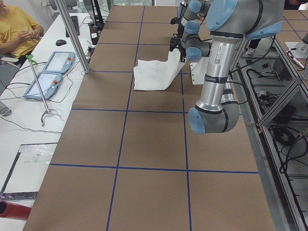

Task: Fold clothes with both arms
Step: 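Grasp the near shirt edge with both grippers and lift it, then fold the lifted edge over toward the far edge with both grippers, then press and smooth the folded shirt bundle with the right gripper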

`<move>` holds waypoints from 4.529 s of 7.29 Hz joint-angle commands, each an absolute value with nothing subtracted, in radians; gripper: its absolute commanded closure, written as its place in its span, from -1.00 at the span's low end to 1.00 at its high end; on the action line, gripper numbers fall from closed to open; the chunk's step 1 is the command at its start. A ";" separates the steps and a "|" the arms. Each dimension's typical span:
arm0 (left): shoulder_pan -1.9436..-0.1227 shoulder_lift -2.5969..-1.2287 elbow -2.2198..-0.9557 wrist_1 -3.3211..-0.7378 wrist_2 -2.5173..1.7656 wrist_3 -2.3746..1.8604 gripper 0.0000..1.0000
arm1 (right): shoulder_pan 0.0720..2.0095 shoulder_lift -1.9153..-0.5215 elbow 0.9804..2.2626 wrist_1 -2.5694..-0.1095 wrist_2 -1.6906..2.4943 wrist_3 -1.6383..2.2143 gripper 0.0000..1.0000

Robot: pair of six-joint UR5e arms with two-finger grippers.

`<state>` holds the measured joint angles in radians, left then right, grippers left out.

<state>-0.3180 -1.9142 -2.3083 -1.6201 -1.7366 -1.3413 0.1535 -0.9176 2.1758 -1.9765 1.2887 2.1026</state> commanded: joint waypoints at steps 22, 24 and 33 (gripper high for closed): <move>-0.769 -2.049 -1.684 -1.908 -1.802 -0.813 -1.00 | 0.471 -0.643 1.247 -1.526 1.385 1.778 -0.57; -0.769 -2.049 -1.684 -1.908 -1.802 -0.815 -1.00 | 0.471 -0.643 1.244 -1.535 1.400 1.775 -0.03; -0.769 -2.043 -1.686 -1.908 -1.802 -0.831 -1.00 | 0.531 -0.641 1.240 -1.634 1.410 1.726 1.00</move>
<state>-0.7683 -2.0441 -1.6856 -1.9083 -1.8020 -0.8313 0.5251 -0.6395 1.2544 -1.6331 1.4137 1.7390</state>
